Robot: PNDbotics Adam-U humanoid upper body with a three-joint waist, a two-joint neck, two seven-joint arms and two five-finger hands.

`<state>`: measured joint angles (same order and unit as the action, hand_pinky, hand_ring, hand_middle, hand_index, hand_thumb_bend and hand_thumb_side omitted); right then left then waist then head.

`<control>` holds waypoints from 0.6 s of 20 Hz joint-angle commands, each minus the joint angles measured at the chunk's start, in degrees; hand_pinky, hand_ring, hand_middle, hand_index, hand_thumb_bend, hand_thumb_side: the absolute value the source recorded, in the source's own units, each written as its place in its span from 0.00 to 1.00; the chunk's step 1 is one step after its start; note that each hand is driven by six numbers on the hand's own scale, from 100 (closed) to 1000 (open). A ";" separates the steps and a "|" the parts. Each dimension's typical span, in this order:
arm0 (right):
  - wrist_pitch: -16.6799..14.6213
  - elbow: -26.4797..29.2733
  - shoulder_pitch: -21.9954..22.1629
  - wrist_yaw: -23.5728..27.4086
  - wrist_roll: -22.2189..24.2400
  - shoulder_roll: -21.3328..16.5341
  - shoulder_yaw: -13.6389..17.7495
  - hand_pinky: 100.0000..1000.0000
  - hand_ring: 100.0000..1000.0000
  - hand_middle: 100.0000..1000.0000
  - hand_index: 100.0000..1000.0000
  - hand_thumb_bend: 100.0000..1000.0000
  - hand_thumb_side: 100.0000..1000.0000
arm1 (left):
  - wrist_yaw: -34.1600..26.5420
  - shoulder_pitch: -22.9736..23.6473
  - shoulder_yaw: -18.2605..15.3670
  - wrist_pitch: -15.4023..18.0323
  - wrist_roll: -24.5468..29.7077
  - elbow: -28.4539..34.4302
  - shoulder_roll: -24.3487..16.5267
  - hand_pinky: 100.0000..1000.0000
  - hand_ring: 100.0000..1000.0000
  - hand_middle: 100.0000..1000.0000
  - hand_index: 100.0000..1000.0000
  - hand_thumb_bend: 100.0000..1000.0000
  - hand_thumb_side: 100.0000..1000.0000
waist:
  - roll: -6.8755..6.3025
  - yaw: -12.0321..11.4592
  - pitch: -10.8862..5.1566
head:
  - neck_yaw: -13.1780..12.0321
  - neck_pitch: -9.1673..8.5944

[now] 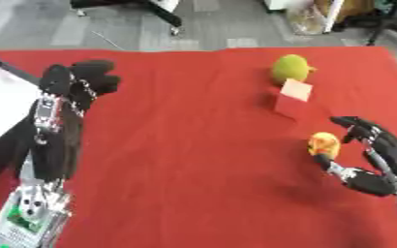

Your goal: Pick up the objects with one hand, pass them to the other hand, and then place them into the box on the other side of the table.

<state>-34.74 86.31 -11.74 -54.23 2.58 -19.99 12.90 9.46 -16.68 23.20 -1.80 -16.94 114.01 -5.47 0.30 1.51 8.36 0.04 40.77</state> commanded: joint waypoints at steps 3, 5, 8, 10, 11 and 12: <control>-0.96 -2.59 -1.66 -1.99 -0.08 -3.24 -0.72 0.88 0.58 0.81 0.94 0.42 1.00 | -0.13 -0.50 0.09 0.13 0.35 0.58 -0.02 0.74 0.67 0.68 0.70 0.19 1.00 | 0.20 -0.08 -0.56 | 0.17 -0.03; -1.01 -3.99 -2.12 -2.52 0.06 -3.60 -0.78 0.88 0.58 0.81 0.94 0.40 1.00 | -0.15 -0.54 0.07 0.16 0.39 0.58 -0.04 0.74 0.67 0.68 0.70 0.19 1.00 | 0.19 -0.12 -0.57 | 0.30 -0.14; -0.84 -5.89 -2.74 -3.41 0.07 -4.02 -0.72 0.87 0.58 0.77 0.92 0.30 0.96 | -0.19 -0.57 0.06 0.16 0.45 0.58 -0.04 0.74 0.67 0.68 0.70 0.19 1.00 | 0.19 -0.20 -0.61 | 0.62 -0.05; -0.57 -7.05 -3.10 -4.24 -0.13 -4.32 -0.66 0.87 0.56 0.73 0.91 0.23 0.91 | -0.25 -0.60 0.05 0.15 0.50 0.58 -0.01 0.74 0.67 0.68 0.70 0.19 1.00 | 0.18 -0.24 -0.71 | 0.81 0.55; -0.43 -7.54 -3.25 -4.68 -0.39 -4.46 -0.64 0.87 0.56 0.72 0.90 0.20 0.89 | -0.28 -0.62 0.05 0.15 0.53 0.58 0.01 0.74 0.67 0.68 0.70 0.19 1.00 | 0.18 -0.27 -0.79 | 0.92 1.08; -0.31 -7.95 -3.37 -5.11 -0.72 -4.60 -0.65 0.86 0.54 0.69 0.88 0.17 0.86 | -0.32 -0.62 0.04 0.15 0.55 0.58 0.04 0.74 0.67 0.68 0.70 0.19 1.00 | 0.18 -0.29 -0.87 | 1.04 1.60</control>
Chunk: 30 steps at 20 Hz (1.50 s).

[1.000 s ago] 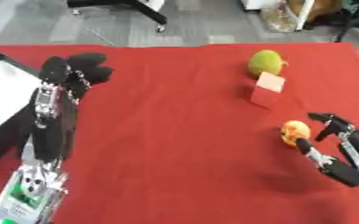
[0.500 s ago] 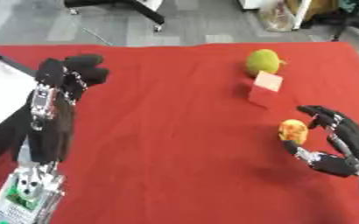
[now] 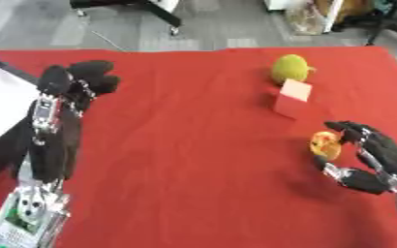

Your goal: Pick up the objects with one hand, pass them to the other hand, and then place them into the box on the other side of the table.

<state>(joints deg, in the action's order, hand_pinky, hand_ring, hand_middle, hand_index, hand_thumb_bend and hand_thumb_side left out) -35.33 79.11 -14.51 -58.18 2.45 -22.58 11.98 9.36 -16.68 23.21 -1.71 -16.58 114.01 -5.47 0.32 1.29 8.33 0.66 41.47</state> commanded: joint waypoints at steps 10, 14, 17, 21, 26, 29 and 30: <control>3.54 -2.99 -0.92 -5.98 -9.02 -2.60 0.29 0.79 0.34 0.34 0.47 0.00 0.59 | -0.60 -0.58 -0.06 0.03 0.35 0.58 0.25 0.74 0.67 0.68 0.70 0.19 1.00 | 0.20 -0.31 -1.62 | 1.46 2.65; 6.02 -3.85 -1.11 -7.77 -14.16 -2.81 0.23 0.76 0.24 0.19 0.29 0.00 0.48 | -0.73 -0.51 -0.07 0.00 0.44 0.58 0.31 0.74 0.67 0.68 0.70 0.19 1.00 | 0.23 -0.36 -1.86 | 1.50 2.65; 7.98 -3.95 -1.31 -8.03 -18.87 -2.80 0.32 0.72 0.14 0.04 0.12 0.00 0.38 | -0.77 -0.43 -0.04 -0.07 0.51 0.58 0.34 0.74 0.67 0.68 0.70 0.19 1.00 | 0.25 -0.38 -1.96 | 1.50 2.65; 9.48 -2.77 -1.62 -7.06 -24.42 -2.85 0.05 0.70 0.12 0.00 0.08 0.00 0.37 | -0.74 -0.27 -0.01 -0.29 0.56 0.58 0.35 0.74 0.68 0.68 0.70 0.19 1.00 | 0.29 -0.41 -1.98 | 1.32 2.60; 9.94 1.78 -2.04 -4.90 -27.22 -2.77 -0.70 0.70 0.13 0.00 0.07 0.00 0.37 | -0.60 -0.07 0.15 -0.67 0.76 0.58 0.42 0.74 0.68 0.68 0.70 0.19 1.00 | 0.33 -0.42 -2.01 | 0.77 2.34; 10.08 3.82 -2.18 -3.80 -26.90 -2.79 -1.04 0.69 0.13 0.00 0.07 0.00 0.37 | -0.59 0.02 0.19 -0.73 0.81 0.58 0.47 0.74 0.68 0.68 0.70 0.19 1.00 | 0.39 -0.49 -2.05 | 0.78 2.27; 10.11 4.16 -2.16 -3.55 -26.68 -2.81 -1.09 0.70 0.13 0.00 0.07 0.00 0.37 | -0.59 0.04 0.19 -0.74 0.83 0.58 0.48 0.74 0.68 0.68 0.70 0.19 1.00 | 0.41 -0.50 -2.06 | 0.79 2.26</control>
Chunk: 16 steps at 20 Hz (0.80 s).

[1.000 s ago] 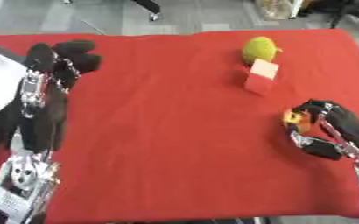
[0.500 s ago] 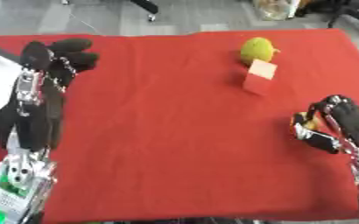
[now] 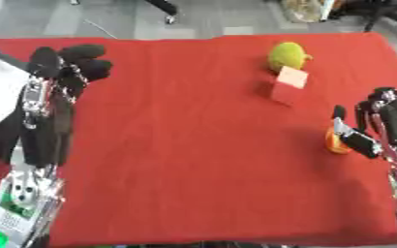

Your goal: Pick up the objects with one hand, pass them to the other hand, and then place them into the box on the other side of the table.

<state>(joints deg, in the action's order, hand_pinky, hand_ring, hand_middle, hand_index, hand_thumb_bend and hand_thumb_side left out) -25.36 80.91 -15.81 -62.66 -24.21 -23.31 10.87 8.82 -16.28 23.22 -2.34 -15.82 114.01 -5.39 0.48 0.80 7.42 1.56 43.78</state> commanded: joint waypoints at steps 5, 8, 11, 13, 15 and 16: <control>-0.82 2.48 0.19 1.37 2.41 -2.44 -0.20 0.74 0.23 0.24 0.32 0.00 0.63 | 0.00 -0.30 0.16 -0.03 0.10 0.58 0.41 0.75 0.68 0.68 0.70 0.19 1.00 | 0.36 -0.13 -1.08 | -0.62 -0.01; -3.33 1.39 0.72 -0.98 8.52 -2.76 -0.64 0.80 0.44 0.60 0.81 0.22 0.88 | 0.05 -0.28 0.20 -0.01 0.17 0.58 0.41 0.75 0.68 0.68 0.70 0.19 1.00 | 0.40 -0.15 -1.05 | -0.71 0.13; -5.90 0.20 0.75 -3.08 17.00 -2.82 -0.55 0.85 0.73 0.88 0.99 0.46 0.96 | 0.07 -0.30 0.18 0.05 0.19 0.58 0.41 0.75 0.68 0.68 0.70 0.19 1.00 | 0.38 -0.15 -1.06 | -0.68 0.11; -7.19 -0.34 0.64 -4.08 23.14 -2.75 -0.07 0.88 0.84 0.95 1.00 0.46 0.87 | 0.08 -0.31 0.15 0.07 0.19 0.58 0.40 0.75 0.68 0.68 0.70 0.19 1.00 | 0.35 -0.11 -1.07 | -0.68 0.07; -8.10 -0.45 0.46 -4.16 28.53 -2.83 0.76 0.89 0.89 0.97 1.00 0.42 0.77 | 0.08 -0.27 0.13 0.06 0.20 0.58 0.38 0.75 0.68 0.68 0.70 0.19 1.00 | 0.34 -0.05 -1.08 | -0.69 0.09; -8.29 -0.39 0.38 -3.98 30.69 -2.96 1.21 0.89 0.91 0.98 1.00 0.40 0.73 | 0.09 -0.23 0.12 0.04 0.19 0.58 0.38 0.75 0.68 0.68 0.70 0.19 1.00 | 0.35 -0.03 -1.08 | -0.71 0.13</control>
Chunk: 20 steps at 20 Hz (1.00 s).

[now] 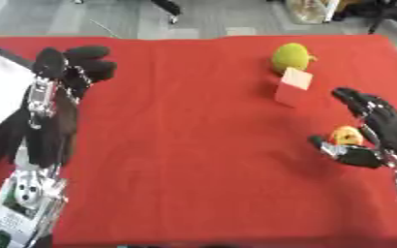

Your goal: Pick up the objects with one hand, pass them to the other hand, and then place them into the box on the other side of the table.

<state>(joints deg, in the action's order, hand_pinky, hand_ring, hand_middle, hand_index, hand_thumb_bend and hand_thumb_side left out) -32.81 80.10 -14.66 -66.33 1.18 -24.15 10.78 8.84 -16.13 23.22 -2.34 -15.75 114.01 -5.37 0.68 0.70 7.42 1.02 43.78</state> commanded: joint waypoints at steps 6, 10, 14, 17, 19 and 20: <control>-0.60 0.20 -1.05 1.28 13.63 -3.11 3.12 0.89 0.95 0.97 1.00 0.29 0.59 | 0.11 -0.30 0.11 0.03 0.12 0.58 0.33 0.75 0.68 0.68 0.70 0.19 1.00 | 0.17 0.11 -1.05 | -0.20 0.29; -0.08 -0.89 -1.24 2.38 16.24 -3.67 3.81 0.89 0.93 0.94 1.00 0.18 0.54 | 0.12 -0.33 0.06 0.10 0.12 0.58 0.32 0.75 0.68 0.68 0.70 0.19 1.00 | 0.14 0.12 -1.04 | -0.38 0.19; 1.45 -1.57 -1.33 3.15 15.89 -3.75 4.75 0.88 0.88 0.90 1.00 0.04 0.50 | 0.13 -0.34 0.05 0.12 0.13 0.58 0.30 0.75 0.68 0.68 0.70 0.19 1.00 | 0.12 0.17 -1.01 | -0.38 0.14; 3.10 -2.39 -1.37 3.42 14.85 -3.70 5.27 0.87 0.85 0.86 1.00 0.00 0.50 | 0.14 -0.37 0.02 0.13 0.12 0.58 0.29 0.75 0.68 0.68 0.70 0.19 1.00 | 0.11 0.17 -1.00 | -0.37 0.13; 3.84 -3.15 -1.38 3.56 14.62 -3.71 5.47 0.87 0.84 0.84 1.00 0.00 0.50 | 0.14 -0.40 0.00 0.18 0.11 0.58 0.29 0.75 0.68 0.68 0.70 0.19 1.00 | 0.10 0.15 -1.00 | -0.37 0.11; 4.11 -3.51 -1.36 3.57 14.65 -3.75 5.55 0.87 0.84 0.82 1.00 0.00 0.51 | 0.14 -0.41 -0.02 0.19 0.11 0.58 0.29 0.75 0.68 0.68 0.70 0.19 1.00 | 0.10 0.15 -1.00 | -0.39 0.09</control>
<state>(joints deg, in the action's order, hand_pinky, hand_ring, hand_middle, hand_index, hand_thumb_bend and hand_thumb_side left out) -29.29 76.50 -15.23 -63.16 16.06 -25.67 15.55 8.87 -16.09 23.22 -2.32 -15.72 114.01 -5.19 0.66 0.77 7.42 0.69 43.78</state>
